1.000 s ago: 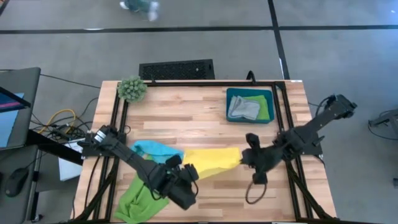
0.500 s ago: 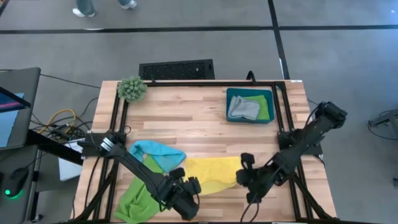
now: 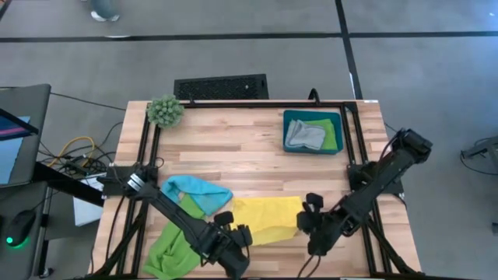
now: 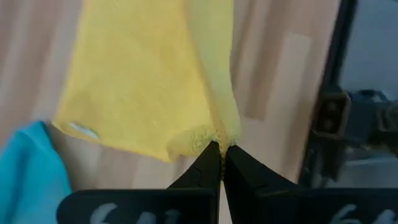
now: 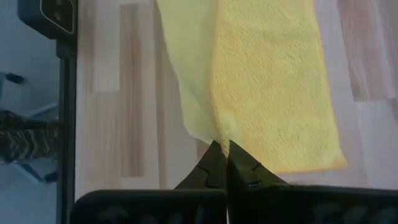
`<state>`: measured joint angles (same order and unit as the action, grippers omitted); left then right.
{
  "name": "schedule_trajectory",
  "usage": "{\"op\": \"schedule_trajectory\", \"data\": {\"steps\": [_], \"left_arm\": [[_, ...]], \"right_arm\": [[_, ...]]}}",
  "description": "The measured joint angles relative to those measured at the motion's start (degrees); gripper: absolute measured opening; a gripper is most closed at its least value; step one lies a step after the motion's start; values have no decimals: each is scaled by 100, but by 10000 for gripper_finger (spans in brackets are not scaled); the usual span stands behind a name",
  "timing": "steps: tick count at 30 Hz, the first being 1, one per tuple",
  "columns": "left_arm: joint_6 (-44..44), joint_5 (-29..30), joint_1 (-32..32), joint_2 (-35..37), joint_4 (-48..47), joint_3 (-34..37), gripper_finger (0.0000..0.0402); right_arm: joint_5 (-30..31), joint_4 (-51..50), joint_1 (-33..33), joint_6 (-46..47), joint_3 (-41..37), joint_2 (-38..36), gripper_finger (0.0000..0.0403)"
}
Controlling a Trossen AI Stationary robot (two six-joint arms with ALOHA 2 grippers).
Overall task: Fold microfiber towels
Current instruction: Fold the yellow microfiber cloth
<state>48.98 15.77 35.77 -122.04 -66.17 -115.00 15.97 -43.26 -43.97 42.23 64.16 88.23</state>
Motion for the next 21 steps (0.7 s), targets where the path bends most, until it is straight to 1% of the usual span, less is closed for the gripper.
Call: {"op": "schedule_trajectory", "data": {"steps": [2, 5, 9, 15, 18, 21], "left_arm": [[-187, 80, -113, 0, -46, 0, 0], [-435, 19, -275, 0, -113, 0, 0], [-502, 54, -496, 0, -392, 0, 0], [-370, -298, -706, 2, -1053, 0, 0], [-342, -249, -758, 2, -1129, 0, 0], [-340, -243, -837, 2, -1129, 0, 0]], "right_arm": [[-53, -137, 107, -4, 13, -11, 5], [-83, -513, 252, -6, 3, -56, 5], [-85, -942, 501, -18, 4, -33, 5], [-85, -993, 831, -410, 7, -42, 5], [-83, -1008, 980, -508, -8, -42, 5], [-84, -1000, 1126, -515, -226, -41, 5]]}}
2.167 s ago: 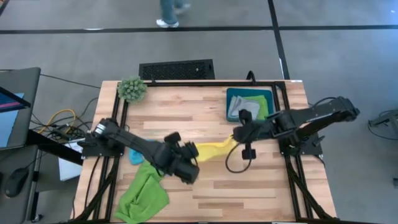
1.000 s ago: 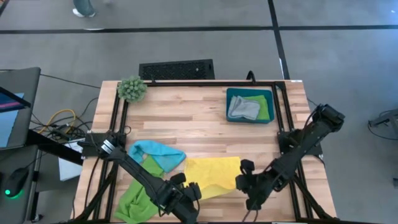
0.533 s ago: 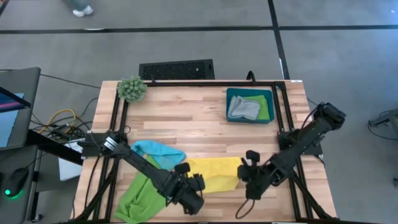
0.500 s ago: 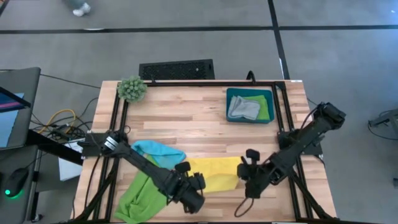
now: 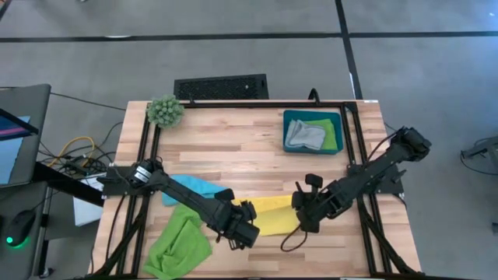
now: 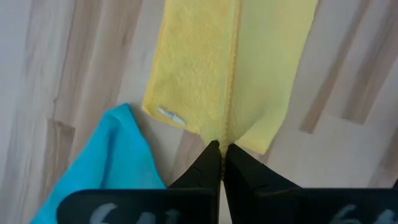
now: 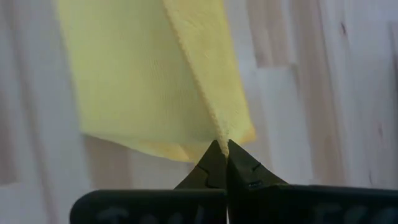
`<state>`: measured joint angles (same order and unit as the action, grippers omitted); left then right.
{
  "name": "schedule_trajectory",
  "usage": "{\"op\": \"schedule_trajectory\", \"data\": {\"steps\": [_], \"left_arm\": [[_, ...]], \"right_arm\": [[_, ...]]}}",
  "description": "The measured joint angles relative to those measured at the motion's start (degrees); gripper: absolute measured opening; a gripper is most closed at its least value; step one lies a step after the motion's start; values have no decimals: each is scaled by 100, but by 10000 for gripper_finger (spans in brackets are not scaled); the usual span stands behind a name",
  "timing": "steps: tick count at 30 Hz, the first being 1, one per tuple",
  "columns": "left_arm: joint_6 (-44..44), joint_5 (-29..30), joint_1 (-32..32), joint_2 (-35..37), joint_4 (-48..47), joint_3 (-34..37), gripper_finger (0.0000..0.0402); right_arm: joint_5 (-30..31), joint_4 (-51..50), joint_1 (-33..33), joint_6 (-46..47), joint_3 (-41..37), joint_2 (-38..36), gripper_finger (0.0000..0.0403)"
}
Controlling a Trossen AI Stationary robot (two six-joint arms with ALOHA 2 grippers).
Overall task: Fold microfiber towels
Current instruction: Fold the yellow microfiber cloth
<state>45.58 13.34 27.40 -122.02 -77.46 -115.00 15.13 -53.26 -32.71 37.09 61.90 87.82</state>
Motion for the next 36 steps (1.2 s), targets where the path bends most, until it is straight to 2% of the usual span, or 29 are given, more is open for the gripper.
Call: {"op": "schedule_trajectory", "data": {"steps": [4, 9, 15, 22, 29, 36], "left_arm": [[-45, -3, -137, -154, 28, 5, 0], [-227, -499, -209, -509, 1, 4, 0], [-281, -662, -237, -851, -131, 3, 0], [-240, -350, -364, -1021, -506, 2, 0], [-418, -387, -507, -1084, -571, 7, 0], [-537, -378, -516, -1226, -717, 7, 0]], "right_arm": [[-2, 33, 163, -31, -312, 1, 5], [-158, 414, 336, -418, -438, 3, 5], [-193, 630, 523, -766, -447, 65, 5], [-172, 1116, 821, -928, -861, 67, 5], [-320, 1318, 936, -1358, -985, 67, 7], [-328, 1448, 1097, -1526, -984, 67, 28]]}}
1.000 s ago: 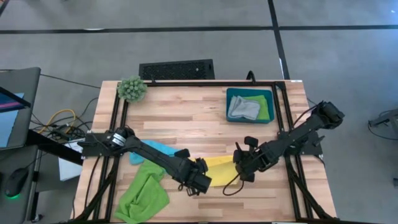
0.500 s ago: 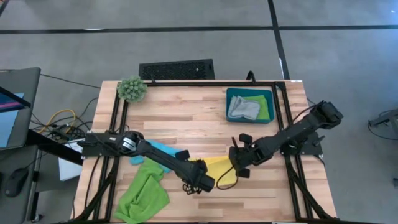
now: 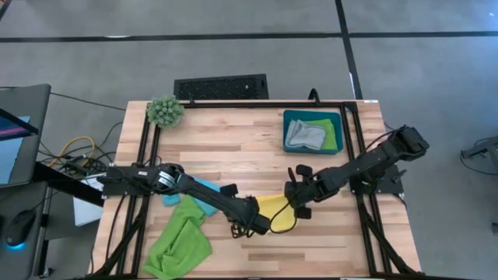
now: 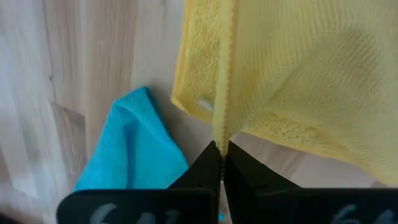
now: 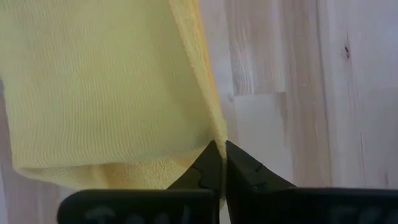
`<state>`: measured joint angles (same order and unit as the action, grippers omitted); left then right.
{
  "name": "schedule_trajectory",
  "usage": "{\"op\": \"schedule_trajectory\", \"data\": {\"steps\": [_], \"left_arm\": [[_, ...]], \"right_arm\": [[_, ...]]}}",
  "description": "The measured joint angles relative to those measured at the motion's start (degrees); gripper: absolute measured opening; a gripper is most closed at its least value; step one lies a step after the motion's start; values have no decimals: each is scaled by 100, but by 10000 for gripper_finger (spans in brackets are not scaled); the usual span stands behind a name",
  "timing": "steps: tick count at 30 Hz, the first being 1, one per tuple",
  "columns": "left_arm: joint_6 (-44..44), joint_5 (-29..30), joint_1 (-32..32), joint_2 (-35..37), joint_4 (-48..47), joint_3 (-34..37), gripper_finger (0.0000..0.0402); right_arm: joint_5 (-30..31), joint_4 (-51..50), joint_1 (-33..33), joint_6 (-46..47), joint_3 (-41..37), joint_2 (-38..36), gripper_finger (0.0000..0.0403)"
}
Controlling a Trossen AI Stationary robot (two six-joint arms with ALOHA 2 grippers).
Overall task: Fold microfiber towels
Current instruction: Fold the yellow microfiber cloth
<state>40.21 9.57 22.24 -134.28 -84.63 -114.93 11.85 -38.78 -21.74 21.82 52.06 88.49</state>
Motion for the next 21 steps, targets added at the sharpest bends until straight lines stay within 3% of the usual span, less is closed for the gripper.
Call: {"op": "schedule_trajectory", "data": {"steps": [8, 21], "left_arm": [[96, 261, 2, 2, -71, 0, 6], [117, -188, -3, 2, 14, -3, 85]], "right_arm": [[-301, 4, 89, -275, 0, 0, 60], [-312, -165, 9, -244, 2, 0, 173]]}}
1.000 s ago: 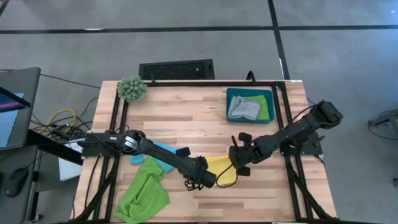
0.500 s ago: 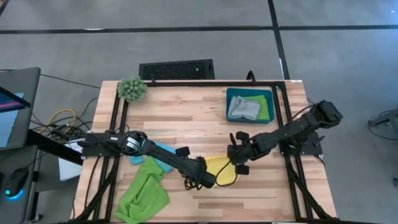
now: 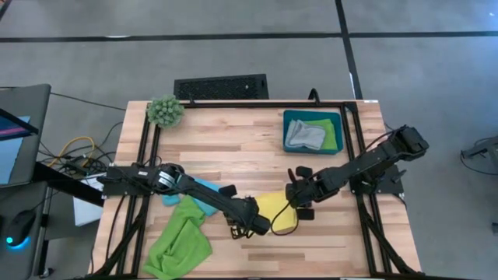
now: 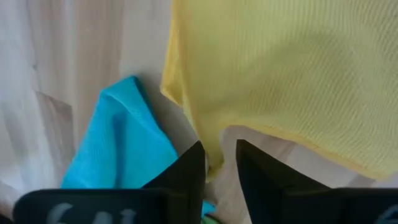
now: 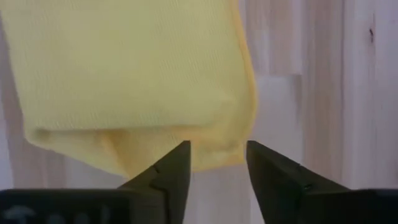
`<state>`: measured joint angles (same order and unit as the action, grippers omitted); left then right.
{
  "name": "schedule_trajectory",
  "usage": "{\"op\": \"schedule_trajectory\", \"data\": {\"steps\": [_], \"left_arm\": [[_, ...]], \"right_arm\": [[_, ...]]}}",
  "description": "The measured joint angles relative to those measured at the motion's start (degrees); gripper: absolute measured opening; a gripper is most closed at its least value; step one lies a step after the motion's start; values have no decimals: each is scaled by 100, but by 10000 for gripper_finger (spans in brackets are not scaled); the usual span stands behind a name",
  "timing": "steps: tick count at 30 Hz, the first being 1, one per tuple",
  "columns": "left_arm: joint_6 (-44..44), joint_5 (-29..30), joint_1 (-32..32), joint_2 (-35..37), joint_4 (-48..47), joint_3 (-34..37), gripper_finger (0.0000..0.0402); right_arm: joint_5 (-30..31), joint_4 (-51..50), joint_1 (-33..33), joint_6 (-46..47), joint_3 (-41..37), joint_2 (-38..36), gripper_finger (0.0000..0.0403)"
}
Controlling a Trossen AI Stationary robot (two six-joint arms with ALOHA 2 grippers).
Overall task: Fold microfiber towels
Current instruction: Fold the yellow microfiber cloth
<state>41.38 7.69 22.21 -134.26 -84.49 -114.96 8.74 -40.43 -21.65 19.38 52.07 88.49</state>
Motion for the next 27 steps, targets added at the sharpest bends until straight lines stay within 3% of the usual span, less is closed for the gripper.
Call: {"op": "schedule_trajectory", "data": {"steps": [8, 17, 22, 27], "left_arm": [[162, 325, 63, 40, -521, -614, 98], [392, 853, 210, 492, -554, -852, 98], [576, 1171, 237, 854, -555, -852, 98], [689, 1227, 338, 1032, -556, -852, 98]], "right_arm": [[12, -400, -130, 143, 20, -390, 210], [31, -359, -1139, -731, 150, -965, 209], [138, 118, -1771, -979, 155, -742, 208], [881, 583, -2214, -1000, 160, -218, 207]]}}
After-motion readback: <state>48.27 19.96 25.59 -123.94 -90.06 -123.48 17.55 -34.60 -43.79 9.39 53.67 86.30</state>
